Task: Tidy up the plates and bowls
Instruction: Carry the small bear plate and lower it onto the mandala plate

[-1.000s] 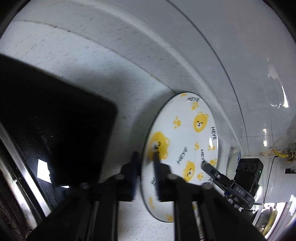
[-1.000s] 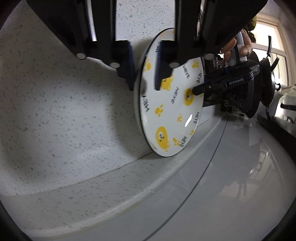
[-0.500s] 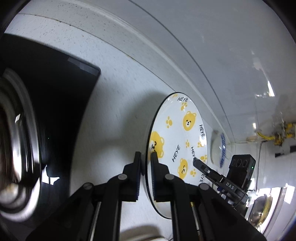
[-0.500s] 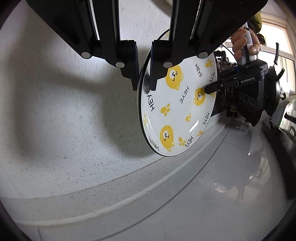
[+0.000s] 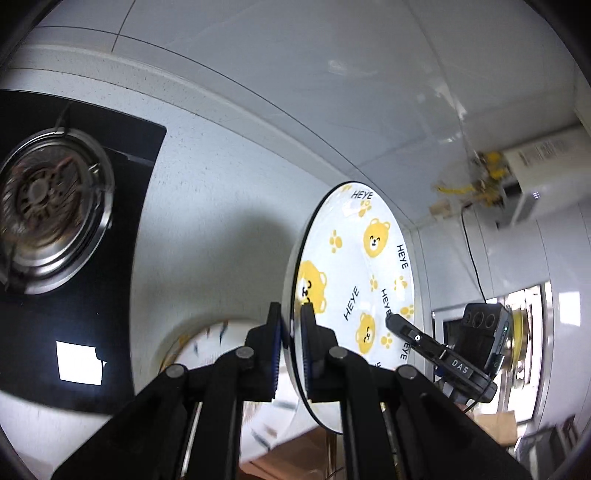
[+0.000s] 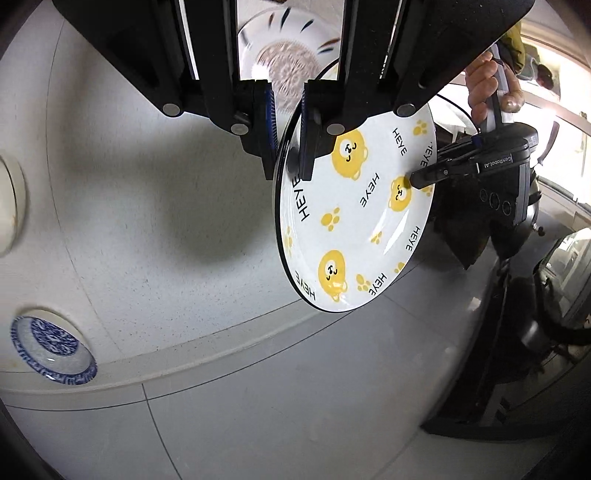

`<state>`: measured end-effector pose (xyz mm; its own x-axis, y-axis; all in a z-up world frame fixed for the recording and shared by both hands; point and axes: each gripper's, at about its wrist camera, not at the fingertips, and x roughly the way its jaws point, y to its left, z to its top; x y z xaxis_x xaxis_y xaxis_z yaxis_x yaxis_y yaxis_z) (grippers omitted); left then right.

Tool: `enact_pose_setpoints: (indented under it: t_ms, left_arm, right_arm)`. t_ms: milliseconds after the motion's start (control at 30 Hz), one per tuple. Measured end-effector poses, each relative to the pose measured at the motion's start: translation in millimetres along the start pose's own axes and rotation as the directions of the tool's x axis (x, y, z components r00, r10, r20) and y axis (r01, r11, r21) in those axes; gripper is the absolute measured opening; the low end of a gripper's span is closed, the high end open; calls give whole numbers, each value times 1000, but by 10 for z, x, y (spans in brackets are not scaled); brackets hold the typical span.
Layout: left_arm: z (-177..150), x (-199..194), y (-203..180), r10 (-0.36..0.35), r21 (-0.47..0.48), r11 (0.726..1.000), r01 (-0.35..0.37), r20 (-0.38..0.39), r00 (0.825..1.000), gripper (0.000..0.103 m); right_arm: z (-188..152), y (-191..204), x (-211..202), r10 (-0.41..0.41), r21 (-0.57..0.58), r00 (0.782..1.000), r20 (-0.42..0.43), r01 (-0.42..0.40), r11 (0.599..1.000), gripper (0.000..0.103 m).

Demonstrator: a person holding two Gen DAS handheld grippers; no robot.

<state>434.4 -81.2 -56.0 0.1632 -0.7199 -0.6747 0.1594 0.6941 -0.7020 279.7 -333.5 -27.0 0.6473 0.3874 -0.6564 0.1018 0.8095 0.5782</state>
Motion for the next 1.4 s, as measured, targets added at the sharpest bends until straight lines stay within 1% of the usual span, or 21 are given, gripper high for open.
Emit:
enact_pose_setpoints:
  t_ms: [100,200,300,433,500,633,700,733,767,900,967,1067,1200,1267,1367,1400]
  left_arm:
    - [-271,-133,74,2,5,1000,-2,-20,1000,9]
    - [-618,-104,217,4,-10,1000,-4,-54,999,9]
    - [-881,1,493,18,-34,999,-21,-94,995,9]
    - [-1048,218,846,37,-80,996,-49,-140,989,9]
    - [-1102,302,974,44,-97,994,-59,-155,987,9]
    - [-1171,404,1141,54,-102,992,-71,-163,985,8]
    - [-1169,405,1125,68,-88,993,-82,-155,986,7]
    - [-1164,408,1113,72,-83,993,-85,-150,986,7]
    - [-1147,407,1128,75,-81,993,-87,-146,987,7]
    - [-1171,429,1115,86,-67,993,-96,-143,986,7]
    - [-1199,456,1115,92,-48,994,-101,-152,984,8]
    - [-1211,474,1080,105,-24,994,-110,-154,983,9]
    - [-1192,484,1098,88,-38,995,-95,-161,983,9]
    - [-1197,497,1062,103,-21,994,-107,-158,982,9]
    - [-1211,505,1027,134,1,991,-135,-153,979,9]
    - [-1216,514,1012,146,10,989,-146,-152,978,9]
  right_arm:
    - [-277,37,-24,-16,4,1000,-3,16,1000,10]
    - [-480,-67,120,-26,25,999,-27,27,999,10]
    - [-713,-175,326,-35,39,997,-74,38,998,11]
    - [-865,-387,650,-39,78,990,-135,50,996,11]
    - [-900,-459,762,-39,89,987,-158,53,995,11]
    - [-862,-453,950,-38,86,983,-179,54,995,11]
    - [-787,-503,1006,-29,88,982,-185,46,995,11]
    - [-867,-434,1064,-25,88,982,-188,43,995,11]
    - [-837,-456,1098,-19,92,981,-192,37,995,11]
    - [-914,-435,1160,-12,87,978,-208,30,996,11]
    - [-1001,-489,1008,5,86,979,-206,13,996,10]
    - [-972,-476,997,6,69,975,-221,10,998,10]
    - [-949,-427,1012,-3,40,972,-237,13,999,10]
    - [-947,-434,991,-11,29,971,-240,18,999,10]
    - [-928,-412,981,-52,-4,969,-242,53,999,11]
    - [-921,-418,975,-46,-3,968,-245,47,999,11]
